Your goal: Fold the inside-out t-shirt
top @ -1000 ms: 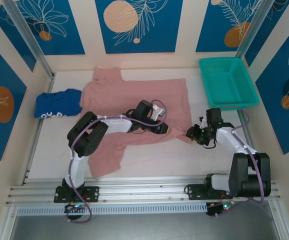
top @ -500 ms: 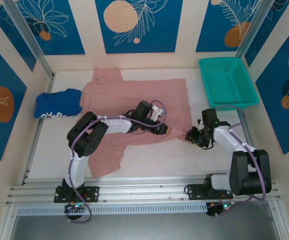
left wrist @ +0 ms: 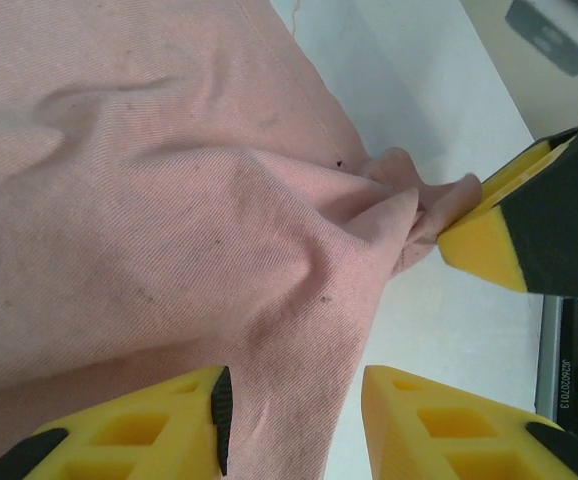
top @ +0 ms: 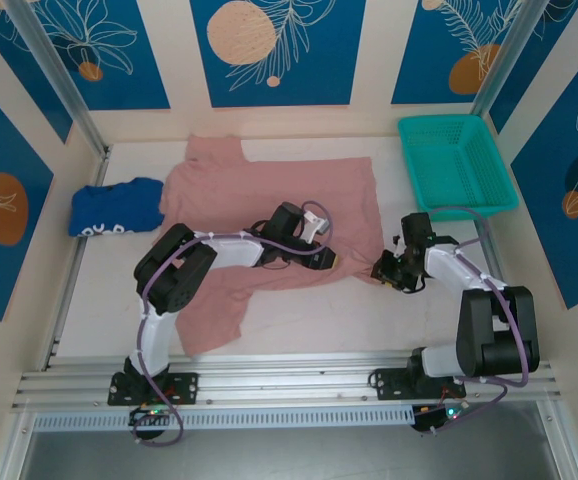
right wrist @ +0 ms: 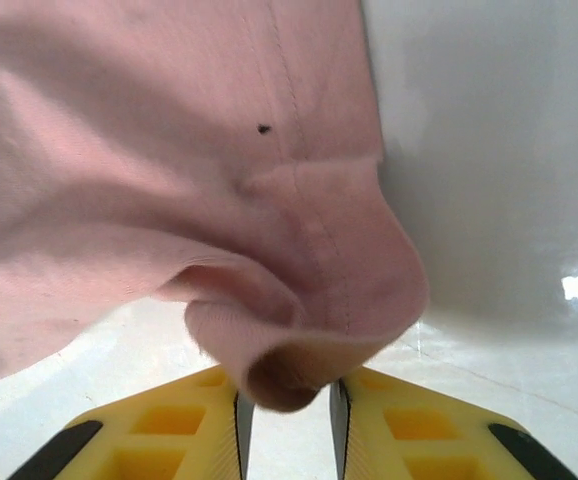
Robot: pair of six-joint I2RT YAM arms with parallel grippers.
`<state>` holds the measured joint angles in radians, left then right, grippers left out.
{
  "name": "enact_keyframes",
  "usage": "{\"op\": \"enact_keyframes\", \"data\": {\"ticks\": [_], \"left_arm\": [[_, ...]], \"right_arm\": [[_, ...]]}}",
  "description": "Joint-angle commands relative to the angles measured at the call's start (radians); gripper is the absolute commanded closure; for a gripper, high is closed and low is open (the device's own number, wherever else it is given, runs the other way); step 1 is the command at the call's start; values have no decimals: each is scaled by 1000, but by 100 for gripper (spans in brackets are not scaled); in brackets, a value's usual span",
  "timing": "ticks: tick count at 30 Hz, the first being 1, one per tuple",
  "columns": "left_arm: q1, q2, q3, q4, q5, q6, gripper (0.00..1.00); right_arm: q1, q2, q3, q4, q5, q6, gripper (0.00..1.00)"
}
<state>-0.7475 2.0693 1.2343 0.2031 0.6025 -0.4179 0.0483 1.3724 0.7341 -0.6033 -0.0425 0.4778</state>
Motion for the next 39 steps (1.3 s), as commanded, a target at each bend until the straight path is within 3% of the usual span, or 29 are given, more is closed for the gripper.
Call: {"op": "enact_keyframes", "data": {"ticks": [1, 4, 12, 18, 25, 33, 39], "left_arm": [[-3, -34, -15, 28, 31, -8, 61], [-3, -41, -21, 28, 30, -6, 61], [-1, -49, -26, 17, 26, 10, 61], [1, -56, -29, 16, 24, 10, 61], [7, -144, -61, -16, -33, 23, 58], [53, -427, -200, -176, -305, 44, 52], [74, -705, -356, -543, -607, -73, 50]], "right_arm": [[-6, -14, 34, -12, 3, -18, 72], [-5, 17, 50, -22, 4, -20, 68], [-4, 51, 63, -33, 6, -21, 69], [-2, 19, 58, -29, 25, -19, 89], [-4, -96, 42, -54, -2, -7, 100], [-40, -158, 77, 16, -196, 63, 100], [-55, -112, 101, 128, -266, 105, 100]]}}
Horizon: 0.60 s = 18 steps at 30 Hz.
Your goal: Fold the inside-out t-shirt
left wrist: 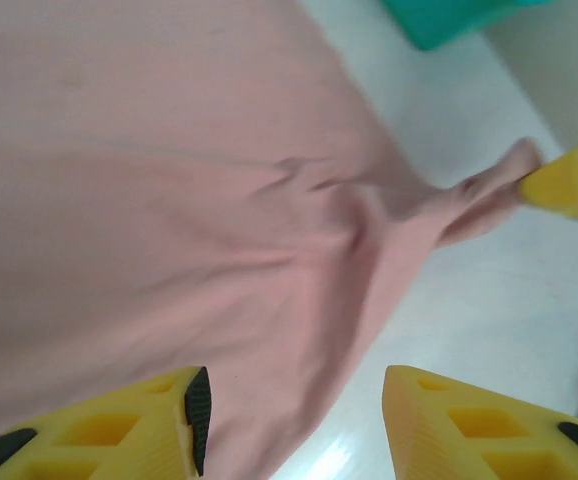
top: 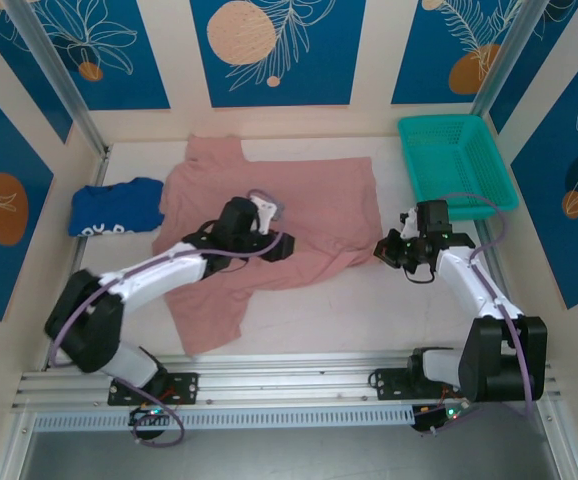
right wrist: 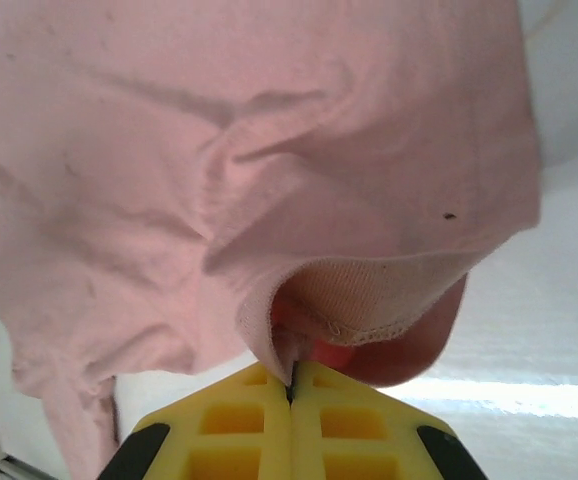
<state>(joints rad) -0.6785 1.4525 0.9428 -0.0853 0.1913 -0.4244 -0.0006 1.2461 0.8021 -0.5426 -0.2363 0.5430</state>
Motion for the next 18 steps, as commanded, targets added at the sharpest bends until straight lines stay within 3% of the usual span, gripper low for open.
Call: {"op": "enact_keyframes", "data": {"ticks": [1, 7, 10, 14, 18], "left_arm": [[5, -133, -98, -325, -227, -107, 50], [7, -433, -284, -662, -358, -359, 48], [6, -542, -374, -750, -386, -503, 48], [-2, -588, -472, -782, -334, -654, 48], [-15, -636, -476, -928, -407, -715, 47]], "right_arm": [[-4, 21, 37, 83, -67, 43, 100], [17, 65, 66, 123, -43, 23, 100], [30, 69, 66, 128, -45, 11, 100], [34, 53, 59, 132, -57, 0, 100], [34, 42, 55, 135, -58, -12, 100]]}}
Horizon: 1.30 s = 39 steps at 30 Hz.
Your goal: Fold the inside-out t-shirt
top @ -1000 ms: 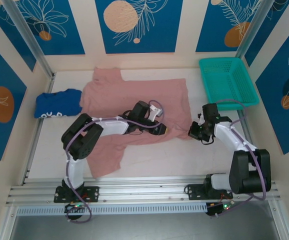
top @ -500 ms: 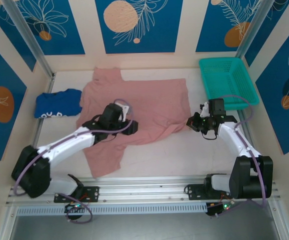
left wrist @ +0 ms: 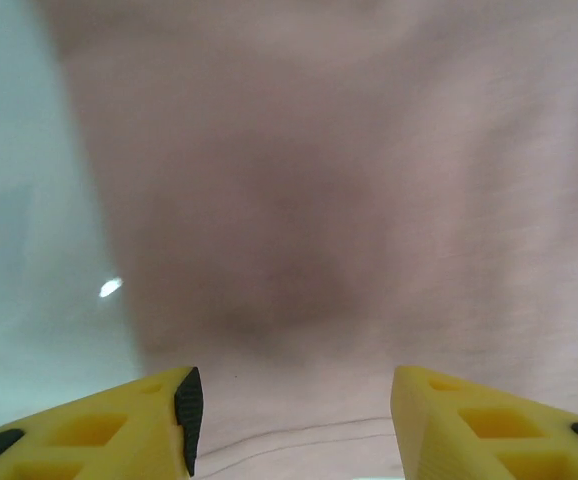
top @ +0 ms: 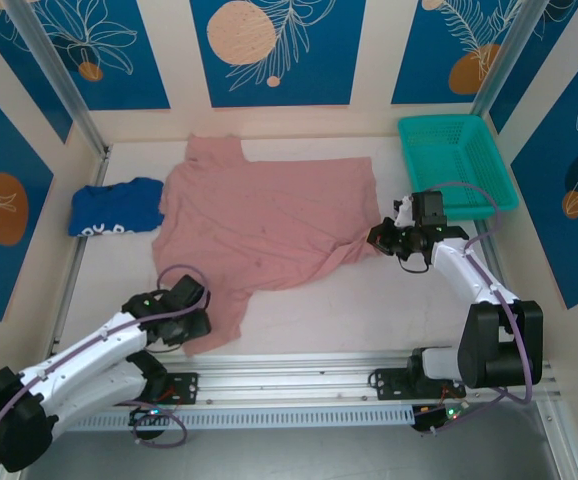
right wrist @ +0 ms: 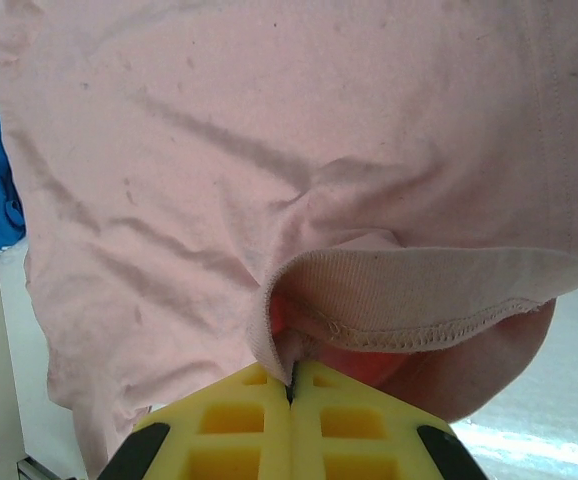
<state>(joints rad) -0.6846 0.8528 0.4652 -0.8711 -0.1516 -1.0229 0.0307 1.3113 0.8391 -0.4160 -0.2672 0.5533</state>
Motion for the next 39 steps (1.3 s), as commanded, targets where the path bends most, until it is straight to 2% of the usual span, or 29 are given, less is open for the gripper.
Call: {"op": "enact_keyframes", "data": {"ticks": [1, 7, 11, 17, 21, 25, 27, 33, 36, 39], "left_arm": [[-9, -46, -6, -153, -61, -125, 46], [-9, 10, -48, -69, 50, -118, 47], [-12, 55, -55, -26, 92, -99, 51], [-22, 84, -96, 38, 137, -105, 64], [-27, 88, -99, 54, 133, -99, 80], [-27, 54, -41, 37, 60, -63, 97], [-23, 33, 10, 42, 4, -26, 100], [41, -41, 305, 67, -208, 213, 100], [121, -77, 480, 101, -308, 363, 100], [219, -89, 648, 149, -340, 485, 100]], "right_arm": [[3, -25, 17, 8, -27, -25, 100], [-3, -32, 8, 2, -13, -41, 100], [-7, -29, 6, 2, -13, -41, 100], [-7, -35, 7, -3, 0, -47, 100], [-9, -38, 11, -11, 8, -49, 100], [-11, -40, 12, -13, 8, -46, 100], [-12, -44, 12, -9, 11, -46, 100], [-50, -62, 87, -2, 15, -42, 100], [-97, -80, 180, -24, 23, -46, 100], [-141, -96, 280, -44, 31, -38, 100]]}}
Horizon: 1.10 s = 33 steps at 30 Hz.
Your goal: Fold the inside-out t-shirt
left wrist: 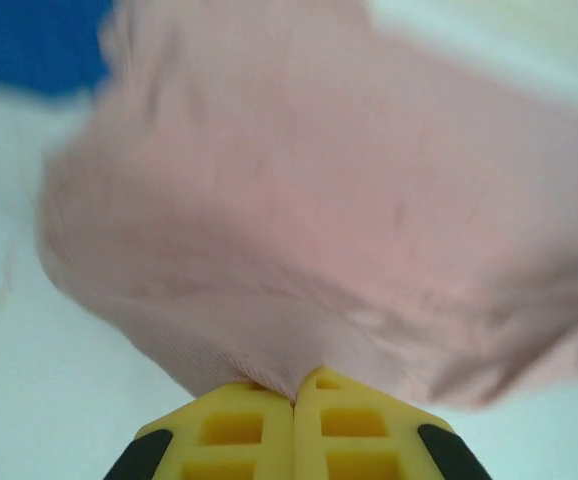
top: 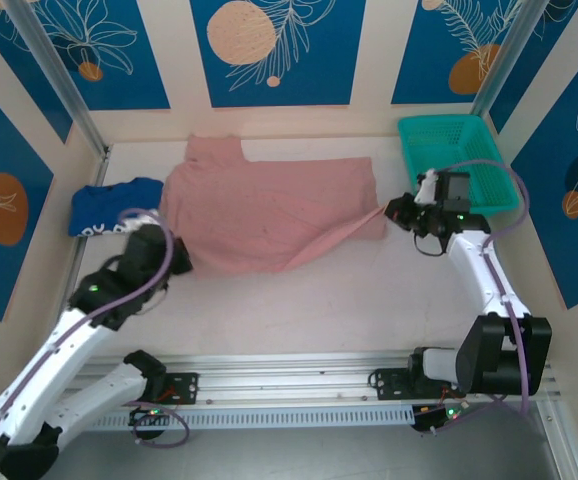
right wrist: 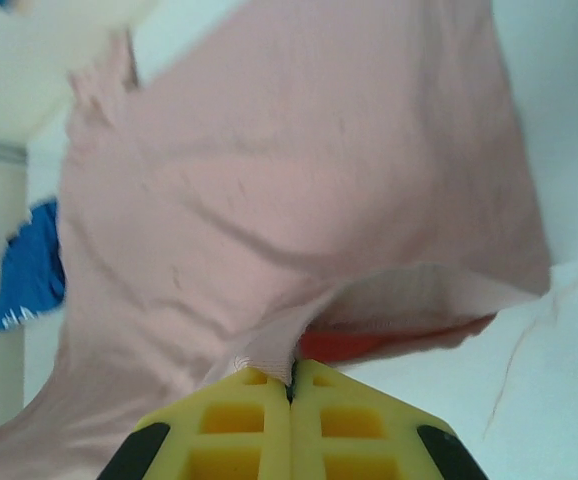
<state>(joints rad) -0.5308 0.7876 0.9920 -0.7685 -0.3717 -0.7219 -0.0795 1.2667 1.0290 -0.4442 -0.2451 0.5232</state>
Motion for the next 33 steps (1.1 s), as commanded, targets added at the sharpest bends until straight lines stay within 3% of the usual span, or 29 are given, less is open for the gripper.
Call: {"op": "enact_keyframes", "data": {"ticks": [1, 6, 12, 19, 24, 28, 33], "left_arm": [[94, -17, 189, 47, -138, 219, 100], [133, 72, 543, -2, -195, 368, 100], [132, 141, 845, -34, -130, 488, 100], [132, 277, 1270, -143, -38, 594, 100], [132, 361, 1394, -148, -95, 675, 100], [132, 522, 1449, -182, -164, 728, 100], [205, 685, 1460, -152, -78, 697, 100]], "right_arm": [[-38, -61, 127, -27, 16, -8, 100], [-49, -142, 266, -74, 69, -12, 100], [-49, -263, 455, -157, 68, -34, 100], [-50, -342, 790, -319, 112, -73, 100], [-49, -348, 940, -375, 147, -90, 100], [-50, -305, 944, -362, 176, -108, 100], [-49, -209, 824, -255, 170, -116, 100]]}}
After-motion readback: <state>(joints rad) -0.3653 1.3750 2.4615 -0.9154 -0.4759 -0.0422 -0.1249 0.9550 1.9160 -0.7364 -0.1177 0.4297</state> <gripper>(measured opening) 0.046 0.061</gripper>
